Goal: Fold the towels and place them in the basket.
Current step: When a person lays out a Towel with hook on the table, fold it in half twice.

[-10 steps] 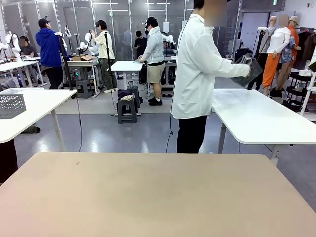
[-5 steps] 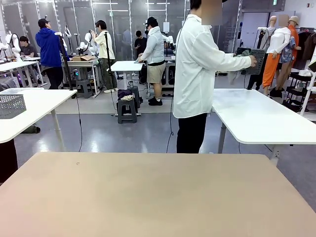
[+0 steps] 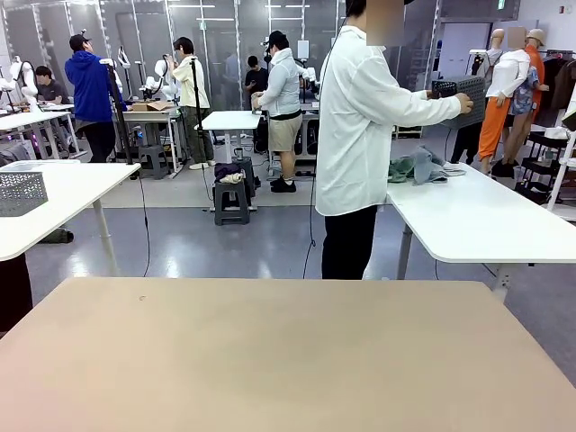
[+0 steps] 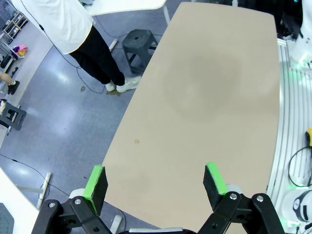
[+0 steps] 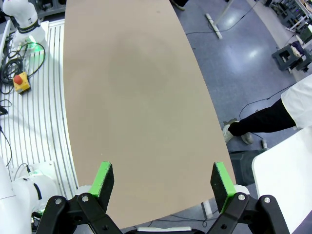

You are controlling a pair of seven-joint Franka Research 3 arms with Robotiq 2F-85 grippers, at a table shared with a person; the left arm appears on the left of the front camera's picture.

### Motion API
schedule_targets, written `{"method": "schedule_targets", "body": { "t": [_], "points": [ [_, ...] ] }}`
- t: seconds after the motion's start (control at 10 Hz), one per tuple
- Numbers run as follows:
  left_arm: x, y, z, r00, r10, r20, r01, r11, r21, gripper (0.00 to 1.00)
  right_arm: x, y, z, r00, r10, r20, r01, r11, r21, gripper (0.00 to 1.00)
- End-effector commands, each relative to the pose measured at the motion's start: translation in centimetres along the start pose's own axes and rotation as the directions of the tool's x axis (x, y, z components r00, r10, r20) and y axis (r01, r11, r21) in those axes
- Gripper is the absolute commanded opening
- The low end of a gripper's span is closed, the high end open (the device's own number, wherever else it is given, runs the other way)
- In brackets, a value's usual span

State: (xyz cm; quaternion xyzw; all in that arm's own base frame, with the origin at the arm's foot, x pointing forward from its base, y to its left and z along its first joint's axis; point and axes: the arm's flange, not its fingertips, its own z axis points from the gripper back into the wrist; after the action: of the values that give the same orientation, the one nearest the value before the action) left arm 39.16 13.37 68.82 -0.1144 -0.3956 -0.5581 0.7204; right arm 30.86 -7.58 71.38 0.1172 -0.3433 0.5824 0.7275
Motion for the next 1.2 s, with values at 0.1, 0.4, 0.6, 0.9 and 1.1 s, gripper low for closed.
{"method": "schedule_targets", "body": {
  "t": [0.1, 0.4, 0.6, 0.9, 1.1],
  "points": [
    [-0.06, 0.01, -0.06, 1.000, -0.014, 0.020, 0.014, 1.000, -0.009, 1.00, -0.10, -0.07, -0.10, 1.000, 0.017, 0.009, -0.017, 1.000, 0.005, 1.00],
    [-0.06, 0.01, -0.06, 1.000, -0.014, 0.020, 0.014, 1.000, -0.009, 1.00, -0.10, -0.07, -0.10, 1.000, 0.017, 0.009, -0.017, 1.000, 0.005, 1.00],
    [-0.06, 0.01, -0.06, 1.000, -0.014, 0.020, 0.014, 1.000, -0.009, 1.00, -0.10, -0.07, -0.10, 1.000, 0.017, 0.009, -0.017, 1.000, 0.005, 1.00],
    [-0.06, 0.01, -0.06, 1.000, -0.014, 0.020, 0.014, 1.000, -0.009, 1.00, -0.10, -0.07, -0.10, 1.000, 0.017, 0.009, -0.017, 1.000, 0.005, 1.00],
    [-0.06, 0.01, -0.06, 1.000, -0.014, 0.020, 0.014, 1.000, -0.009, 1.00, -0.10, -0.07, -0.10, 1.000, 0.017, 0.009, -0.017, 1.000, 0.005, 1.00]
  ]
}}
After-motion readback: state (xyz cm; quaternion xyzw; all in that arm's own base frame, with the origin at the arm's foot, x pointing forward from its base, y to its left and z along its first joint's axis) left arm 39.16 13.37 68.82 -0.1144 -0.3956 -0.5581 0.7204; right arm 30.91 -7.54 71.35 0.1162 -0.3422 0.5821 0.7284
